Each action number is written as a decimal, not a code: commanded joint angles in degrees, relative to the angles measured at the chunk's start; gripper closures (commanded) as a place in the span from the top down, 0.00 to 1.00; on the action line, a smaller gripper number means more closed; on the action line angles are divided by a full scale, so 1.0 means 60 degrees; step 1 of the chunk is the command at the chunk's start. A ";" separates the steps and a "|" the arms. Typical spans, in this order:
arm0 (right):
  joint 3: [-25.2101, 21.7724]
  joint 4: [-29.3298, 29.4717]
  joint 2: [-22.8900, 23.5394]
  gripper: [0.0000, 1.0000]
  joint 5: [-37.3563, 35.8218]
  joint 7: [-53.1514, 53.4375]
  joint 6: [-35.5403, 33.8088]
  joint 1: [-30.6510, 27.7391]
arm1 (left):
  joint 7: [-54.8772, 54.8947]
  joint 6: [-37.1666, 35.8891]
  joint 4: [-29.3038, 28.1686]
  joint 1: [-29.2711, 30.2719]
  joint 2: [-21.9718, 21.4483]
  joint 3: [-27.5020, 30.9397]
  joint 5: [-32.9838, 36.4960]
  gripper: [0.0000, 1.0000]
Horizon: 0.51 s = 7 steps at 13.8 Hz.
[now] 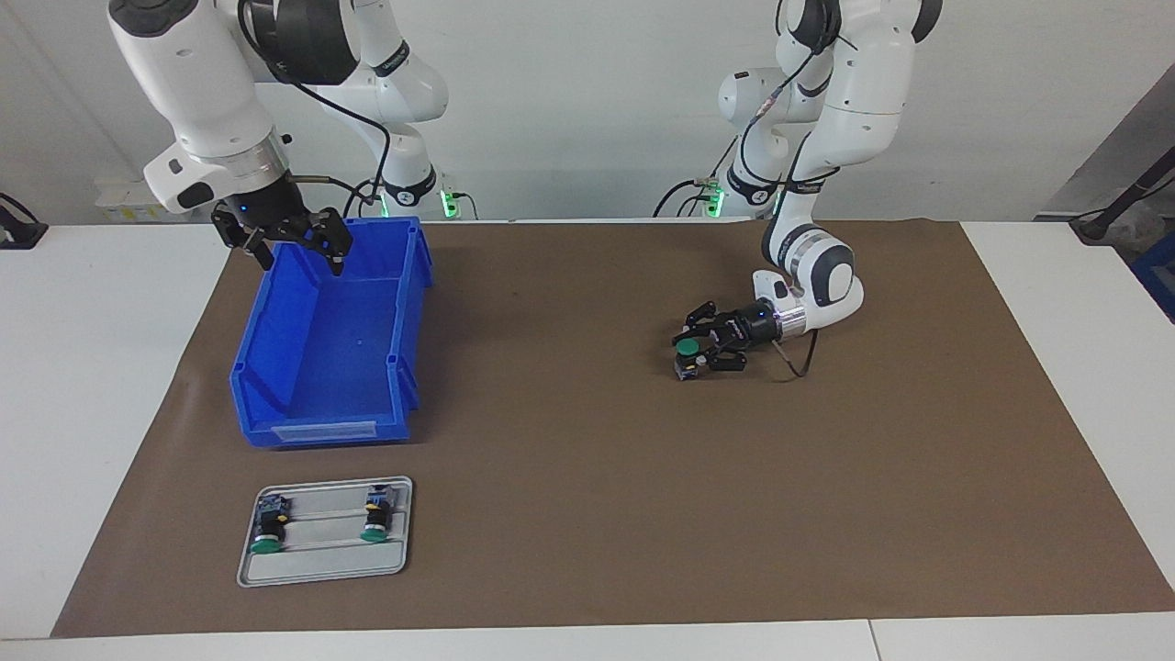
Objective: Place and press button with both arms
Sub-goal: 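Move the held button with the left gripper toward the table center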
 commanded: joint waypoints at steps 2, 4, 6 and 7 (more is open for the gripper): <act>0.0044 -0.0208 -0.0185 1.00 0.0056 -0.0210 0.0172 -0.0064 | 0.0338 0.0218 0.0014 -0.0774 0.0022 0.0086 -0.0869 0.16; 0.0044 -0.0193 -0.0185 1.00 0.0071 -0.0210 0.0172 -0.0064 | 0.0367 0.0218 0.0014 -0.0950 0.0022 0.0086 -0.0899 0.18; 0.0044 -0.0193 -0.0185 1.00 0.0056 -0.0210 0.0172 -0.0064 | 0.0411 0.0363 -0.0015 -0.1039 0.0022 0.0086 -0.0913 0.19; 0.0044 -0.0193 -0.0185 1.00 0.0056 -0.0210 0.0172 -0.0064 | 0.0411 0.0553 -0.0015 -0.1155 0.0036 0.0086 -0.0913 0.20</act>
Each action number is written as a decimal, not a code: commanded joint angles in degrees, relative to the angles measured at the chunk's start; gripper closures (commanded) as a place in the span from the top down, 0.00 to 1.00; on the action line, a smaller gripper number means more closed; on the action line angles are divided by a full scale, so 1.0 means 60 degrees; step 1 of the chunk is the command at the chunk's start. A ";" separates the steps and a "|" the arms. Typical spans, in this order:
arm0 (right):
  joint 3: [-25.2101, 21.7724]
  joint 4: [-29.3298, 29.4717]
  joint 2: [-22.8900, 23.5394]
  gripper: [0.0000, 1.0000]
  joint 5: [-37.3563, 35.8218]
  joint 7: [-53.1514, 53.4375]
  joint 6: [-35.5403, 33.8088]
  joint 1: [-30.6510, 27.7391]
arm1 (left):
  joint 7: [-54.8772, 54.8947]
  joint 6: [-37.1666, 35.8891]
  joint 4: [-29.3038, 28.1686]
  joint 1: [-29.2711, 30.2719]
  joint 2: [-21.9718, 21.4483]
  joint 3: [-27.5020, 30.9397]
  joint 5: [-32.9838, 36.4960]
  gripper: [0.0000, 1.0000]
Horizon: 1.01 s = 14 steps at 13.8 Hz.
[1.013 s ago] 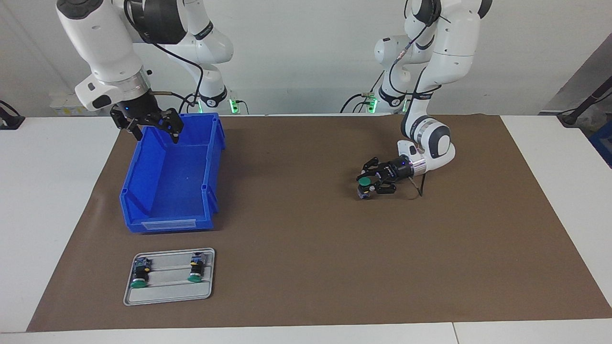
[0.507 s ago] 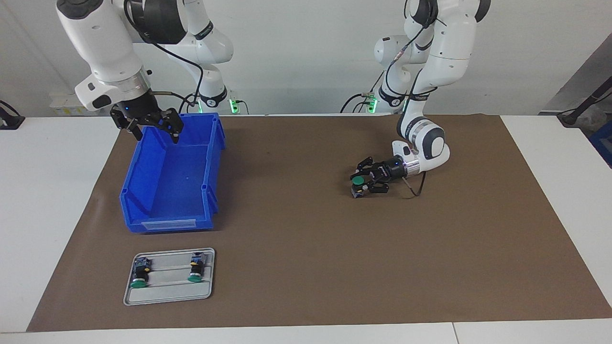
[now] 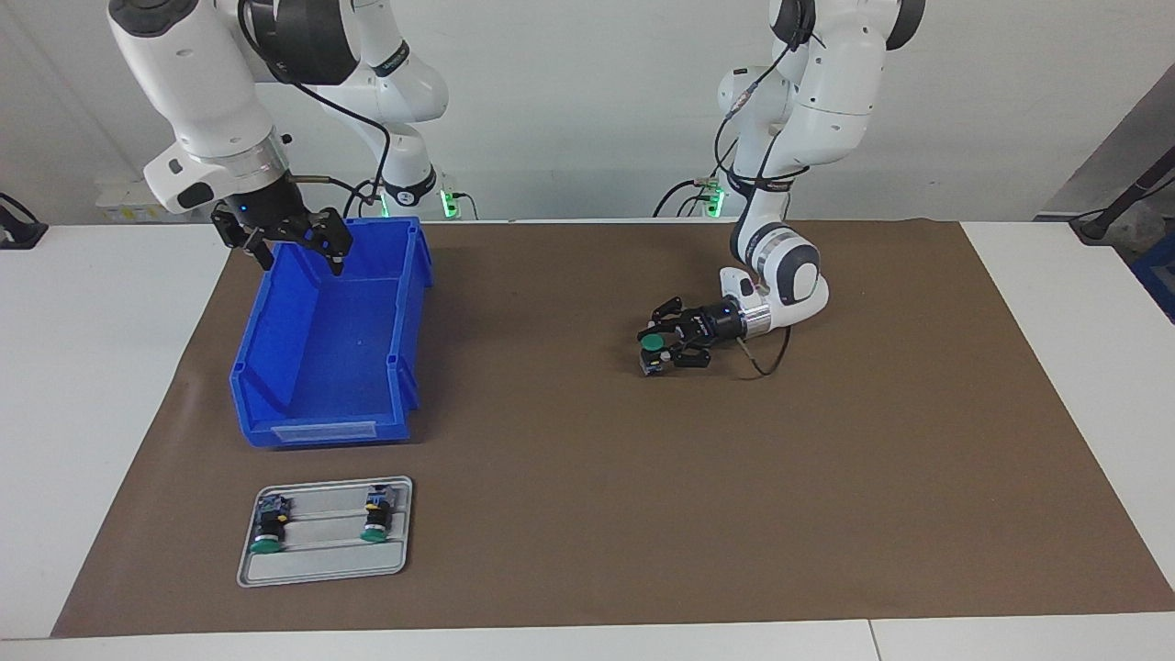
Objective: Place and press button with both arms
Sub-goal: 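Lower the button onto the table and open the left gripper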
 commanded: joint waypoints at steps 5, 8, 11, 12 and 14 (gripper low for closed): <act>0.0044 -0.0193 -0.0185 1.00 0.0071 -0.0210 0.0172 -0.0064 | 0.0438 0.0595 -0.0037 -0.0356 0.0064 0.0105 -0.0232 0.21; 0.0044 -0.0193 -0.0185 1.00 0.0056 -0.0210 0.0172 -0.0064 | 0.0452 0.0625 -0.0037 -0.0356 0.0064 0.0091 -0.0247 0.36; 0.0044 -0.0193 -0.0185 1.00 0.0056 -0.0210 0.0172 -0.0064 | 0.0452 0.0595 -0.0037 -0.0327 0.0050 0.0091 -0.0247 0.45; 0.0044 -0.0193 -0.0185 1.00 0.0071 -0.0210 0.0172 -0.0064 | 0.0452 0.0610 -0.0037 -0.0327 0.0049 0.0105 -0.0247 0.47; 0.0044 -0.0193 -0.0185 1.00 0.0056 -0.0210 0.0172 -0.0064 | 0.0452 0.0610 -0.0037 -0.0298 0.0049 0.0105 -0.0247 0.52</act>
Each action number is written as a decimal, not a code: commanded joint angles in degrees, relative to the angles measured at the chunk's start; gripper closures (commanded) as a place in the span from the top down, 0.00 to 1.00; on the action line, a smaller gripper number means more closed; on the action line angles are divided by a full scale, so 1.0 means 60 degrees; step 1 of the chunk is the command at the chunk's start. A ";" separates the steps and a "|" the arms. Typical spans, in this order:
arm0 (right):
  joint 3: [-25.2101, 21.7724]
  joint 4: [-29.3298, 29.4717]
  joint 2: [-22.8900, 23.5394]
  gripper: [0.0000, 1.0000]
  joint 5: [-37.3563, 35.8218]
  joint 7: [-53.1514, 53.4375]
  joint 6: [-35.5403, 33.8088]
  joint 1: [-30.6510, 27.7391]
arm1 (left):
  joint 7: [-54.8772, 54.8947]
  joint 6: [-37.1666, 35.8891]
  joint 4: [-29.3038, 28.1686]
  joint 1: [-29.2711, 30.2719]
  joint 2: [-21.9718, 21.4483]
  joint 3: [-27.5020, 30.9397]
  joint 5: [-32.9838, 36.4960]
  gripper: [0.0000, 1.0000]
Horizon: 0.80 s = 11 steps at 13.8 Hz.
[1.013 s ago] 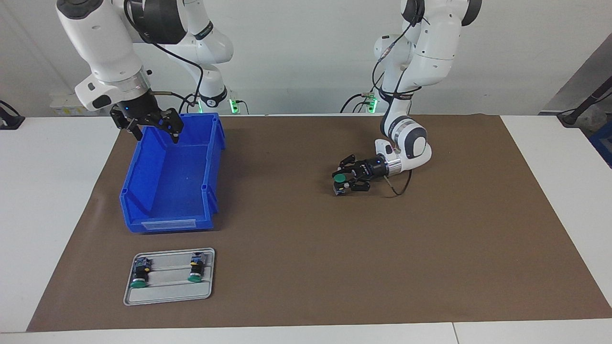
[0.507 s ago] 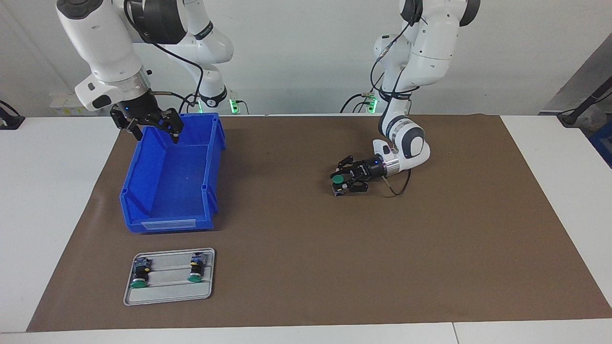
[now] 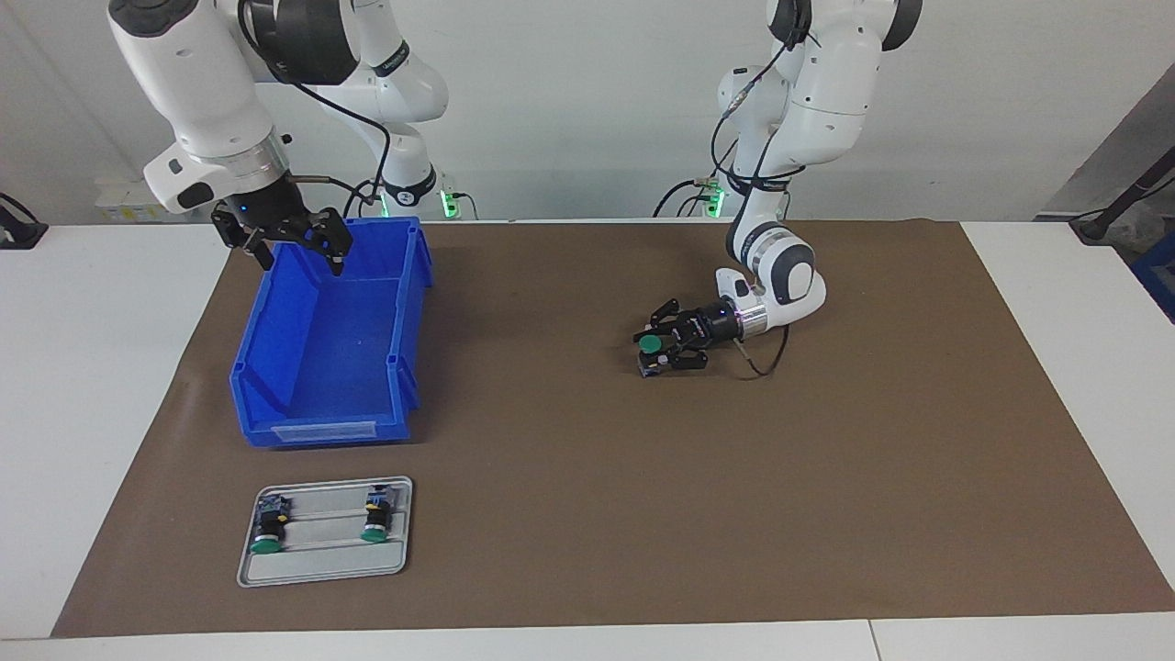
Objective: Place and press button with both arms
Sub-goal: 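Lower the button onto the table and open the left gripper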
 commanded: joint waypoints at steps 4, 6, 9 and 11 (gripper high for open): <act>0.0044 -0.0193 -0.0185 1.00 0.0056 -0.0210 0.0172 -0.0064 | 0.0423 0.0099 -0.0041 -0.0105 0.0043 0.0072 -0.0209 0.66; 0.0044 -0.0193 -0.0185 1.00 0.0071 -0.0210 0.0172 -0.0064 | 0.0423 0.0055 -0.0012 -0.0091 0.0028 0.0072 -0.0209 0.83; 0.0044 -0.0193 -0.0185 1.00 0.0071 -0.0210 0.0172 -0.0064 | 0.0423 0.0055 0.0017 -0.0120 0.0028 0.0072 -0.0209 0.92; 0.0044 -0.0193 -0.0185 1.00 0.0071 -0.0210 0.0172 -0.0064 | 0.0423 0.0055 0.0061 -0.0134 0.0043 0.0058 -0.0209 0.95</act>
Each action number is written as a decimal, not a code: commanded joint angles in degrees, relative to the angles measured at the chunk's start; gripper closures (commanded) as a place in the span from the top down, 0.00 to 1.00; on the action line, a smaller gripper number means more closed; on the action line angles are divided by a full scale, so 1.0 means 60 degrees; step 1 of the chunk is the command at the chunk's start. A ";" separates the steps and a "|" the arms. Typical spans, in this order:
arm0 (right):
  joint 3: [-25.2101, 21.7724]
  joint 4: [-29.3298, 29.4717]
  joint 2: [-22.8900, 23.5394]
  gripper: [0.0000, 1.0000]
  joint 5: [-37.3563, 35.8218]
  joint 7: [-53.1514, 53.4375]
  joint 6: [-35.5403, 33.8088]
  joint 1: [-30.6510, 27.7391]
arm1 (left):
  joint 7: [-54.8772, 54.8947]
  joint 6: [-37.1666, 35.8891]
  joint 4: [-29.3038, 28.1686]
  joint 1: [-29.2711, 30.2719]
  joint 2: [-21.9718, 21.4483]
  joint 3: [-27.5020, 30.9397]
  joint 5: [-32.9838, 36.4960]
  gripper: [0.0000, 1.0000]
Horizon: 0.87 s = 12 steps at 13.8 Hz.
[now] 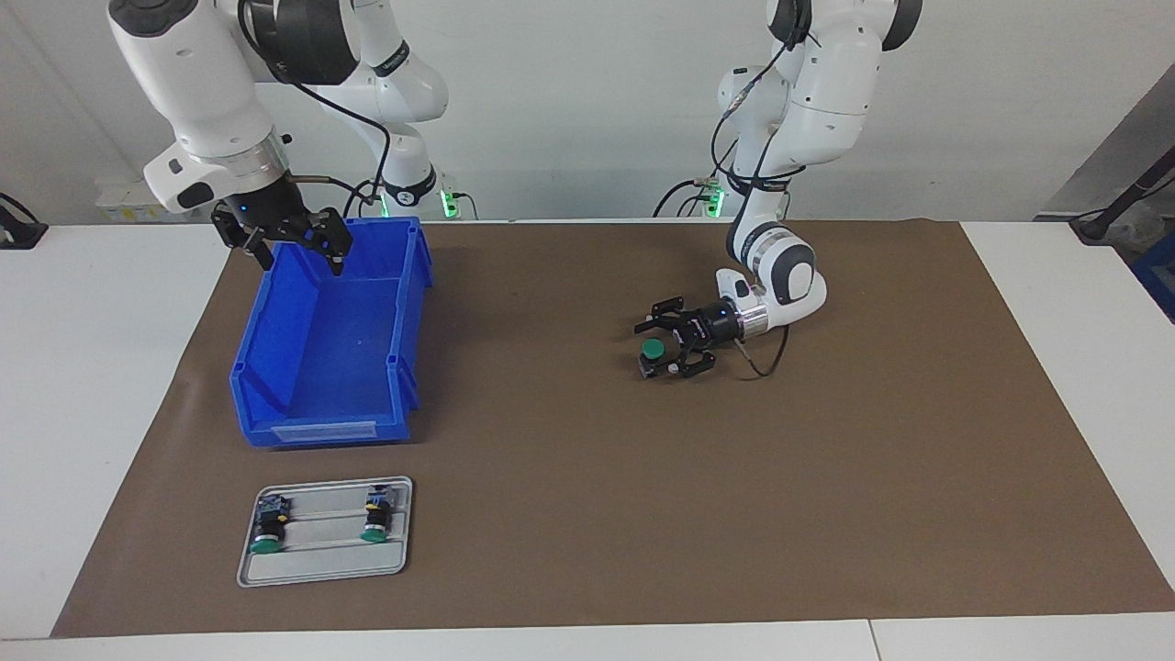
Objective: Place and press button with both arms
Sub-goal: 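Lower the button onto the table and open the left gripper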
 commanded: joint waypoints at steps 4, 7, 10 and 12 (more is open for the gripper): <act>0.0044 -0.0193 -0.0184 1.00 0.0071 -0.0210 0.0172 -0.0064 | 0.0333 -0.0011 0.0049 -0.0090 0.0028 0.0068 -0.0208 0.99; 0.0044 -0.0193 -0.0184 1.00 0.0056 -0.0210 0.0172 -0.0064 | 0.0040 -0.0025 0.0078 -0.0047 -0.0045 0.0082 -0.0208 0.99; 0.0044 -0.0193 -0.0184 1.00 0.0056 -0.0196 0.0172 -0.0064 | 0.0010 -0.0040 0.0078 0.0071 -0.0089 0.0082 -0.0208 0.99; 0.0044 -0.0193 -0.0184 1.00 0.0056 -0.0210 0.0172 -0.0064 | 0.0010 -0.0040 0.0020 0.0071 -0.0133 0.0111 -0.0194 0.99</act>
